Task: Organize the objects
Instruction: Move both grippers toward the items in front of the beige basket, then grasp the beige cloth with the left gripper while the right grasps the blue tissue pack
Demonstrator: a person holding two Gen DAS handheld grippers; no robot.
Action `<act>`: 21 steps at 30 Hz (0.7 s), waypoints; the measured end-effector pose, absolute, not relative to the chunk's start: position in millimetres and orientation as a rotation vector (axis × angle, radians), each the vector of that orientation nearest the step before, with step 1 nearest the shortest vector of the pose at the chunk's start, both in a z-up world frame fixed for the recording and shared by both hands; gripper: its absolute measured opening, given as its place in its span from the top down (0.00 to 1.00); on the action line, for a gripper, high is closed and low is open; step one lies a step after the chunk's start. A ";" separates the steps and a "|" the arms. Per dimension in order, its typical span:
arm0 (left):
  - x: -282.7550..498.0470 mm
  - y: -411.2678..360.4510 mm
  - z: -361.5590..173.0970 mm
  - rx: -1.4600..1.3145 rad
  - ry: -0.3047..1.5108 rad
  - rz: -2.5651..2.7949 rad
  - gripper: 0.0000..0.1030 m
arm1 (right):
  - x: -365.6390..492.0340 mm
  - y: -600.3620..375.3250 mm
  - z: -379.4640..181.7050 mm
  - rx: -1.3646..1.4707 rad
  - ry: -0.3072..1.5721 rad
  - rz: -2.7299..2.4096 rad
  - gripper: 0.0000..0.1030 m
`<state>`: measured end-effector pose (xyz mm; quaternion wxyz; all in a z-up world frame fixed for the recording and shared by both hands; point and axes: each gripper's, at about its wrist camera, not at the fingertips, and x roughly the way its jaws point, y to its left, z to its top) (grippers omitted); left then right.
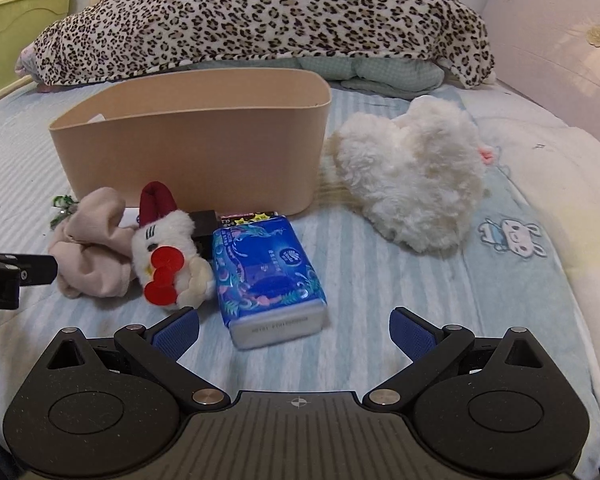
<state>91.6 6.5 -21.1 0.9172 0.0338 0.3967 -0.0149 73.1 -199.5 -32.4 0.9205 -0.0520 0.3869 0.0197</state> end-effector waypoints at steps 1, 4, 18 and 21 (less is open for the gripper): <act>95.3 6.6 -23.1 0.069 0.816 -0.032 0.00 | 77.9 -198.8 -36.5 -0.111 0.803 0.042 0.00; 107.2 4.3 -31.5 0.058 0.834 -0.042 0.00 | 90.7 -198.3 -47.3 -0.108 0.830 0.052 0.02; 122.9 -12.7 -68.2 -0.022 0.844 -0.085 0.48 | 117.4 -195.3 -74.3 -0.070 0.857 0.101 0.36; 118.3 -17.1 -67.0 0.033 0.833 -0.097 0.57 | 109.3 -195.0 -73.4 -0.069 0.845 0.106 0.38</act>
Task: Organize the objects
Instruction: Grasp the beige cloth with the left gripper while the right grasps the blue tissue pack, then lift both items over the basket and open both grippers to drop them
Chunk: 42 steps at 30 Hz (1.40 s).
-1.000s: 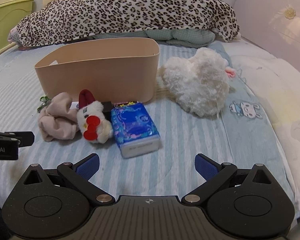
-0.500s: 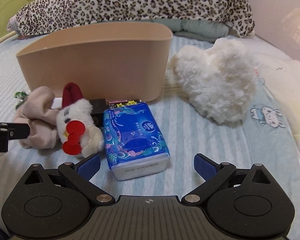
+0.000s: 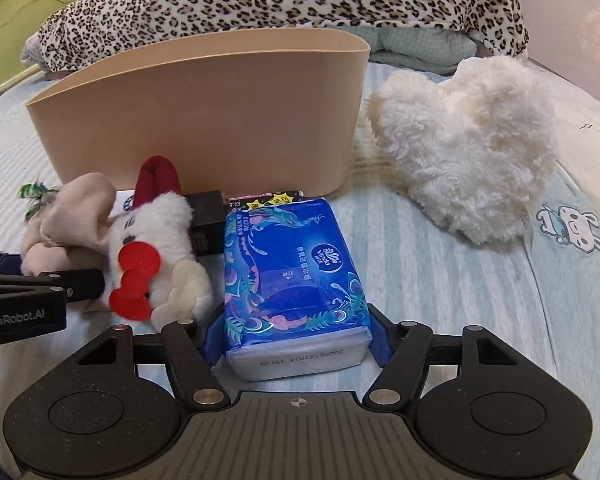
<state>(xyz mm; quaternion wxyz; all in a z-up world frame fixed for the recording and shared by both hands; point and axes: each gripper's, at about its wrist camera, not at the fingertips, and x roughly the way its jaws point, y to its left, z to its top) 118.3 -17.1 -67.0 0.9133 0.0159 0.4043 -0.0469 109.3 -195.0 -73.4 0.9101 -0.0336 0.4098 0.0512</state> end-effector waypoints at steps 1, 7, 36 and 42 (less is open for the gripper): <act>116.5 -16.6 -66.2 0.035 0.829 -0.104 0.59 | 106.1 -195.1 -72.2 -0.069 0.844 0.105 0.38; 101.6 -10.4 -58.1 0.055 0.848 -0.119 0.69 | 84.2 -206.5 -58.8 -0.025 0.807 0.079 0.38; 218.0 -4.2 46.4 0.090 0.672 -0.057 0.70 | 198.4 -186.9 48.3 0.034 0.594 0.080 0.38; 250.6 -11.8 3.2 0.139 0.817 -0.044 0.69 | 228.1 -169.8 25.8 0.025 0.695 0.086 0.38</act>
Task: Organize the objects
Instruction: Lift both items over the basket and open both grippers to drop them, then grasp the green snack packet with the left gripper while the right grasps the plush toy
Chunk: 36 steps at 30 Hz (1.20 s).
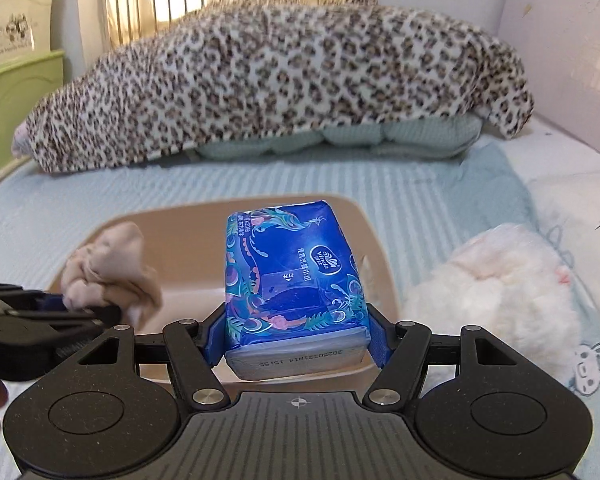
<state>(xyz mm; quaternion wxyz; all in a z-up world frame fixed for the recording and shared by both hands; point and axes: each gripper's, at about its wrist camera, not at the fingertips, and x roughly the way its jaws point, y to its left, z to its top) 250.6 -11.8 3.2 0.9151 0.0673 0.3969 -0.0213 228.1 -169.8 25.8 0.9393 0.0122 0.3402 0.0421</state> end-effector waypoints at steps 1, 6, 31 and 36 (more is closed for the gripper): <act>252.1 -11.8 -1.6 0.142 0.829 -0.042 0.69 | 228.9 -166.9 21.9 0.013 0.707 0.087 0.38; 246.9 -6.2 1.3 0.124 0.813 -0.062 0.51 | 229.6 -164.6 12.8 0.003 0.754 0.093 0.37; 145.1 77.4 16.5 0.270 0.796 -0.208 0.09 | 125.3 -180.8 -3.6 -0.008 0.782 0.150 0.03; 144.2 80.3 -6.6 0.316 0.832 -0.232 0.09 | 122.6 -172.7 -23.7 0.007 0.832 0.191 0.03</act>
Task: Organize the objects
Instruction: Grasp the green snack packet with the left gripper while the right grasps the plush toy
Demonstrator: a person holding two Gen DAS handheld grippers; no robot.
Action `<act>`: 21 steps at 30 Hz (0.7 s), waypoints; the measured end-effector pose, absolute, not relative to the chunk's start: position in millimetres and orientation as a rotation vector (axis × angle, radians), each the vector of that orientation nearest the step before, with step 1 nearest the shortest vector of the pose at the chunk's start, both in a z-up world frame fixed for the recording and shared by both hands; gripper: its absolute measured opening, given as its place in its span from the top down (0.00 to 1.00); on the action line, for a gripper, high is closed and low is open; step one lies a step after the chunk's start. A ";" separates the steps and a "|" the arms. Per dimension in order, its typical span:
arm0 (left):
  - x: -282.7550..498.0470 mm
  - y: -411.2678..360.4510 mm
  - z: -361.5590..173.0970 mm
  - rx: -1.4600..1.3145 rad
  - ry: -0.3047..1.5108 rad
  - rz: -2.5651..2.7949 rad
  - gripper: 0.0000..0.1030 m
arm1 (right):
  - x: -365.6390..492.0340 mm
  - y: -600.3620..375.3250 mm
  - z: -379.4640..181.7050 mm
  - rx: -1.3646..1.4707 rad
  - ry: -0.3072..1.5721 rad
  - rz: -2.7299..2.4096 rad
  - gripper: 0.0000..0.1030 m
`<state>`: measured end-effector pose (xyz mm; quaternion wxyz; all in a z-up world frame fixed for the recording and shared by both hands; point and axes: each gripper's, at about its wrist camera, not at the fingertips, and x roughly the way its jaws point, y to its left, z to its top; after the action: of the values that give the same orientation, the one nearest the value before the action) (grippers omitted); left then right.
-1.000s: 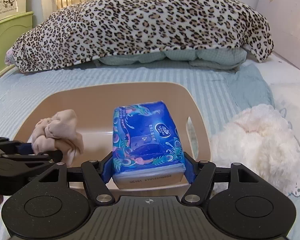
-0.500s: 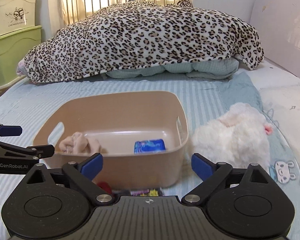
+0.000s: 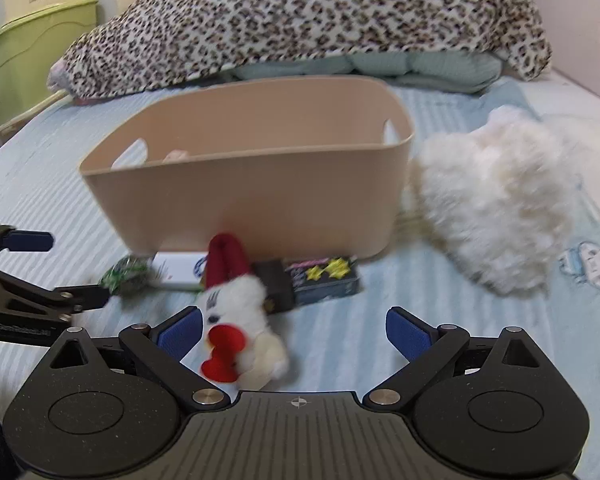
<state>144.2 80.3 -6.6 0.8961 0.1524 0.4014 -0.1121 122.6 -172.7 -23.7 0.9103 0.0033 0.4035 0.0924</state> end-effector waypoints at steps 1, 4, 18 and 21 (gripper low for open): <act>144.3 79.8 -9.7 0.328 0.826 -0.237 0.09 | 123.0 -169.8 -27.0 0.005 0.841 0.199 0.03; 148.4 78.5 -16.1 0.365 0.798 -0.257 0.09 | 126.1 -160.5 -36.8 -0.014 0.864 0.218 0.04; 170.3 67.7 -27.2 0.350 0.807 -0.362 0.61 | 139.9 -138.2 -64.2 -0.025 0.948 0.262 0.53; 165.3 65.2 -25.6 0.370 0.797 -0.351 0.68 | 135.0 -137.4 -60.8 -0.050 0.937 0.259 0.58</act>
<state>165.3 65.2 -25.6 0.8902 0.1782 0.3836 -0.1690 135.0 -137.4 -60.8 0.8839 -0.0238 0.4502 0.1245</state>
